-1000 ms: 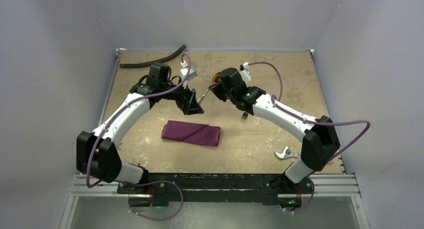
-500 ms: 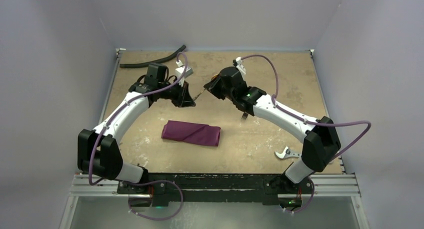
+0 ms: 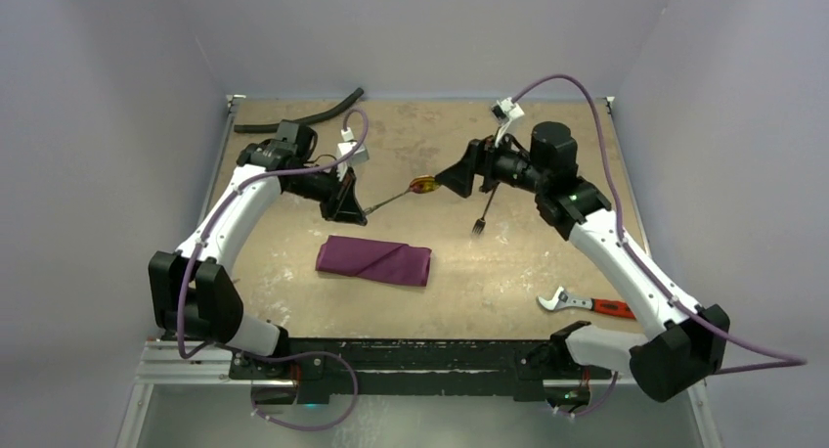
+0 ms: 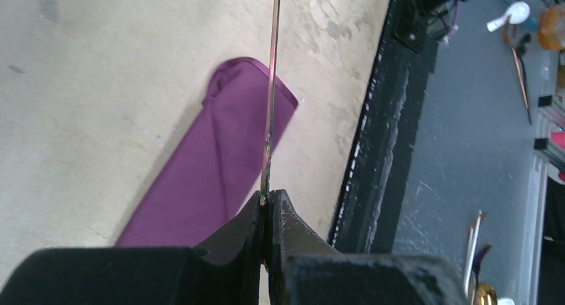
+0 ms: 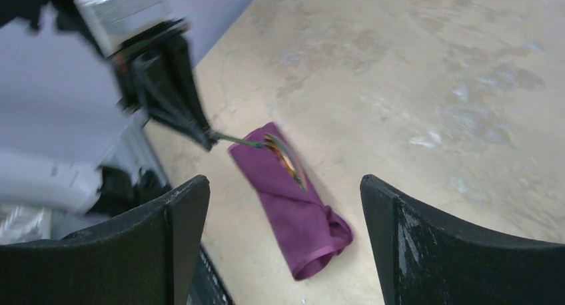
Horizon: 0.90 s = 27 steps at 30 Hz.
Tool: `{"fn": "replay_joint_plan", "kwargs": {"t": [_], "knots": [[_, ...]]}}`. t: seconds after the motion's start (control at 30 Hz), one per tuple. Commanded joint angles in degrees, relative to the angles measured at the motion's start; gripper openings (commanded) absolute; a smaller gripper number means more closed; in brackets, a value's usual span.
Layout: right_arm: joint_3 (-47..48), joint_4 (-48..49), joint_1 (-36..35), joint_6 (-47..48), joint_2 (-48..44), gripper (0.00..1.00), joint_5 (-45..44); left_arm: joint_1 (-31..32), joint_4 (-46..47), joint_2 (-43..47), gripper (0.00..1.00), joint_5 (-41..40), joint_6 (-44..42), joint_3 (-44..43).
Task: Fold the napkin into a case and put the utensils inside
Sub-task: Pass from the left arm to the right
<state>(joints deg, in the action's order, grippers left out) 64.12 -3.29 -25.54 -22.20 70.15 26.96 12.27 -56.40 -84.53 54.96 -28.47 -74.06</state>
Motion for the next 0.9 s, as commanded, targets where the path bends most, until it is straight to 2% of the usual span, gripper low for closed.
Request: {"fn": "replay_joint_plan", "kwargs": {"t": [0.0, 0.13, 0.37, 0.43, 0.53, 0.6, 0.63, 0.67, 0.7, 0.87], "knots": [[-1.4, 0.6, 0.0, 10.1, -0.8, 0.86, 18.6, -0.1, -13.0, -1.0, 0.0, 6.0, -11.8, -3.2], [0.4, -2.3, 0.0, 13.4, 2.9, 0.85, 19.7, -0.2, -18.8, -2.2, 0.0, 7.2, -16.5, -5.2], [0.2, -0.6, -0.1, 13.4, 4.3, 0.76, 20.5, -0.2, -23.1, -2.8, 0.0, 8.3, -20.6, -5.9], [-0.1, 0.8, -0.1, 12.3, 4.4, 0.69, 19.8, -0.2, -24.5, -3.5, 0.0, 8.3, -22.0, -6.1], [-1.6, 3.8, -0.2, 9.0, 4.4, 0.52, 20.4, -0.2, -25.7, -4.2, 0.0, 8.5, -22.9, -6.3], [-2.5, 5.5, -0.3, 7.7, 4.4, 0.33, 20.1, -0.2, -25.8, -4.3, 0.0, 8.4, -23.0, -6.5], [-2.9, 5.6, -0.3, 7.3, 4.5, 0.16, 19.5, -0.2, -25.7, -4.4, 0.0, 8.3, -23.0, -6.5], [-3.1, 5.3, -0.4, 7.0, 4.4, 0.07, 18.8, -0.3, -25.5, -4.4, 0.0, 8.2, -22.8, -6.7], [-3.3, 4.9, -0.3, 6.9, 4.3, 0.05, 18.2, -0.5, -25.1, -4.5, 0.0, 8.2, -22.1, -6.8], [-4.4, 2.8, -0.5, 7.3, 3.1, 0.08, 16.2, -2.3, -24.8, -5.2, 0.0, 8.4, -21.2, -7.8]]}}
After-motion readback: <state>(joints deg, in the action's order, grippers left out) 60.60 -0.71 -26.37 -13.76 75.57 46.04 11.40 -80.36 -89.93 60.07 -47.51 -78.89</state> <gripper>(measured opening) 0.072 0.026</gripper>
